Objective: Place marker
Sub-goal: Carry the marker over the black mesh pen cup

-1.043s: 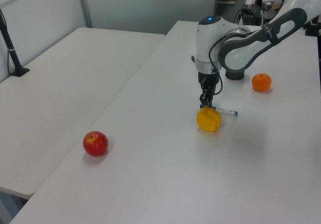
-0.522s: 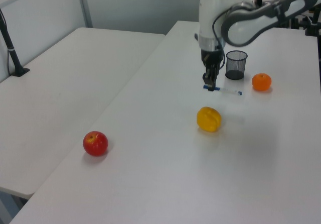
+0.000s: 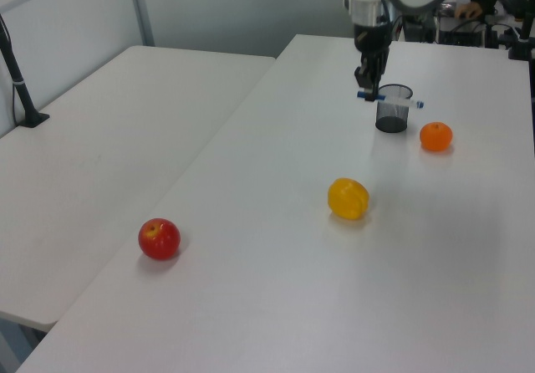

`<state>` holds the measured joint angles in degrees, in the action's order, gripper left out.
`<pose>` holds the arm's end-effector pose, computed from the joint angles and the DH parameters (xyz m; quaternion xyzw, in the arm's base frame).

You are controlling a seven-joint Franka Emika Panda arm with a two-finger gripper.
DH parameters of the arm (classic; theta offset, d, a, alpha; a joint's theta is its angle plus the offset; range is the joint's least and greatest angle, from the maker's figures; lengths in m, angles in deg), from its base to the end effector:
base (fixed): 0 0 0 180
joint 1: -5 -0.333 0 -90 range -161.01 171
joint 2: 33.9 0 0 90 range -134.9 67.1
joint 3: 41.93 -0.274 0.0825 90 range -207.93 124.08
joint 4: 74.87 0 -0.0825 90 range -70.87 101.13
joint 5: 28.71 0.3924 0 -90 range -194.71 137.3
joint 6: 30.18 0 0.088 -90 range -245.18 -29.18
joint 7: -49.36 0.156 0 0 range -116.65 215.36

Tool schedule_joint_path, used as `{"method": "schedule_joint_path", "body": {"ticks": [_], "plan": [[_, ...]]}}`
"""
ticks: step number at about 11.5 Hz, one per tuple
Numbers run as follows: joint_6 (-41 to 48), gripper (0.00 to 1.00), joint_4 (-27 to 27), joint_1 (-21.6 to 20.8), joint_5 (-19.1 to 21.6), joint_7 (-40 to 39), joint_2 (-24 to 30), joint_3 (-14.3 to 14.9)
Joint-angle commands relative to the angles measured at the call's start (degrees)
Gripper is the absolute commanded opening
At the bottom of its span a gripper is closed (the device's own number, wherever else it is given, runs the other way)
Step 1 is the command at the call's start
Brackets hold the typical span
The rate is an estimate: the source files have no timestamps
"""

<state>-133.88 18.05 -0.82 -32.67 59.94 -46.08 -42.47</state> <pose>0.6202 0.0598 0.4030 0.9990 -0.0283 -0.0073 0.0339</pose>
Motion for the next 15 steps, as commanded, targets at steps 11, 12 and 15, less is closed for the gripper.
{"method": "schedule_joint_path", "body": {"ticks": [11, 12, 15], "plan": [[-26.17, 0.1, 4.09, 12.32, -0.79, -8.65, 0.57, 6.25], [-29.25, 0.1, 5.5, 12.41, -0.79, -8.56, 0.4, 6.26], [-32.62, 0.1, 7.71, 12.32, -0.79, -8.47, -0.48, 6.26]]}}
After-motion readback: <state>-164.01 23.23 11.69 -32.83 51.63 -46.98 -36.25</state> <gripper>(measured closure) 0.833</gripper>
